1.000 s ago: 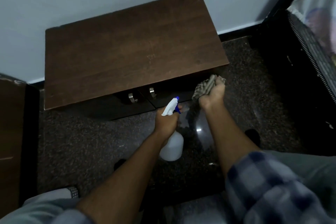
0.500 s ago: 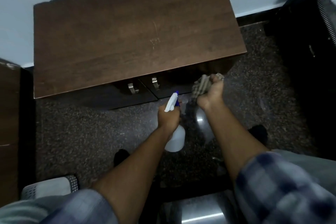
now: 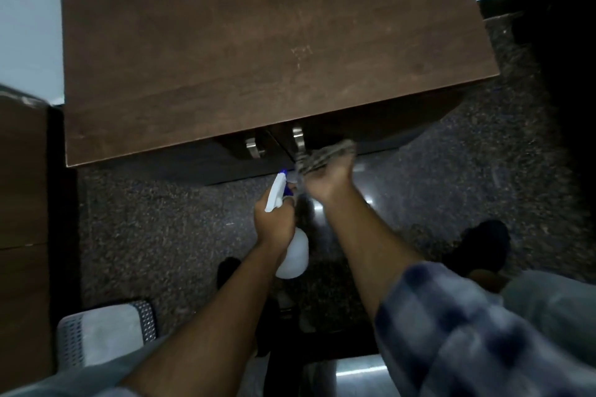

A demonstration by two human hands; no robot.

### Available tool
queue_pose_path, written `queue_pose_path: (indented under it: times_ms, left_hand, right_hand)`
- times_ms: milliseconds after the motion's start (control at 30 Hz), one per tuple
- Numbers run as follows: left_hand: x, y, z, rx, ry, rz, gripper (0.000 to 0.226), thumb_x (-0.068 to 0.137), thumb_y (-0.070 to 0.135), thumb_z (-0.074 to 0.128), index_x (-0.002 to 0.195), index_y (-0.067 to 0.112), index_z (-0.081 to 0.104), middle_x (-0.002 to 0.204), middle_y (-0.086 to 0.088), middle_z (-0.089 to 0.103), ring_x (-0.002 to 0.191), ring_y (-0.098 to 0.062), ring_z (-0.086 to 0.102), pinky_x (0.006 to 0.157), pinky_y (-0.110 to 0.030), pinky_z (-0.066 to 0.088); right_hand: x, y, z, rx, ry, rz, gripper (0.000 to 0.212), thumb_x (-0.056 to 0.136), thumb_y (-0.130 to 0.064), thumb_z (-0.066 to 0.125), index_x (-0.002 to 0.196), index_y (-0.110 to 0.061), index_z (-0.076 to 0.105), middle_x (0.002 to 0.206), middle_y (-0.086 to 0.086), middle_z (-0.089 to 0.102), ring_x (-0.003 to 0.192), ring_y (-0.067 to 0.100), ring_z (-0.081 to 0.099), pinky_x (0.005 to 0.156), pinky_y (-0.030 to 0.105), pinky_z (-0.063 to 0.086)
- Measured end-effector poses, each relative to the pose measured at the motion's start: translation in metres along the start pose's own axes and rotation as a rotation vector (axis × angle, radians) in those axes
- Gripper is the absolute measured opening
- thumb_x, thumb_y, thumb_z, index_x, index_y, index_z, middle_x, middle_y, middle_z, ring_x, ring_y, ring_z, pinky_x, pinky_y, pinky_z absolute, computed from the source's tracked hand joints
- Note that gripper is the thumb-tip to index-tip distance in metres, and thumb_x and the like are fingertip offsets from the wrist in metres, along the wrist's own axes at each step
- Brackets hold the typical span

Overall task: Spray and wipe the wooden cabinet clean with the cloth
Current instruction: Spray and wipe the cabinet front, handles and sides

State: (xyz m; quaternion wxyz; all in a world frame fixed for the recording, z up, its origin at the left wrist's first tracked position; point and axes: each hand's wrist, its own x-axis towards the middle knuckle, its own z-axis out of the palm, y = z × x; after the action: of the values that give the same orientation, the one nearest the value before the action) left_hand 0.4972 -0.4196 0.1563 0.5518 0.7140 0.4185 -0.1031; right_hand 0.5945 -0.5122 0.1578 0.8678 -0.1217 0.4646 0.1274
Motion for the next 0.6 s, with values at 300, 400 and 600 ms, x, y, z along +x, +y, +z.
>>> queue_pose_path:
  times_ms: [300, 400, 600]
  left_hand:
    - [0.008, -0.007, -0.011, 0.035, 0.046, 0.061, 0.019, 0.091, -0.004, 0.058, 0.105, -0.013, 0.068, 0.078, -0.016, 0.065, 0.07, -0.025, 0.061, 0.055, -0.023, 0.049]
    - [0.009, -0.003, -0.013, -0.032, 0.037, 0.056, 0.021, 0.091, -0.006, 0.056, 0.106, -0.017, 0.065, 0.073, -0.016, 0.059, 0.066, -0.023, 0.056, 0.057, -0.026, 0.047]
    - [0.014, -0.01, -0.006, -0.085, -0.051, 0.046, 0.029, 0.089, -0.007, 0.056, 0.101, 0.012, 0.074, 0.07, -0.006, 0.06, 0.065, -0.02, 0.057, 0.06, -0.03, 0.048]
  right_hand:
    - [-0.005, 0.035, 0.029, 0.067, 0.026, 0.041, 0.062, 0.104, -0.052, 0.022, 0.153, -0.019, 0.04, 0.139, 0.012, 0.052, 0.127, 0.023, 0.049, 0.114, 0.035, 0.025]
    - [-0.004, 0.026, 0.023, 0.078, 0.054, 0.02, 0.05, 0.105, -0.039, 0.029, 0.143, -0.017, 0.052, 0.138, 0.016, 0.055, 0.13, 0.03, 0.049, 0.12, 0.04, 0.023]
    - [0.016, 0.016, 0.016, -0.009, 0.047, -0.021, 0.053, 0.108, -0.033, 0.022, 0.149, -0.007, 0.043, 0.151, 0.02, 0.042, 0.142, 0.033, 0.037, 0.12, 0.044, 0.028]
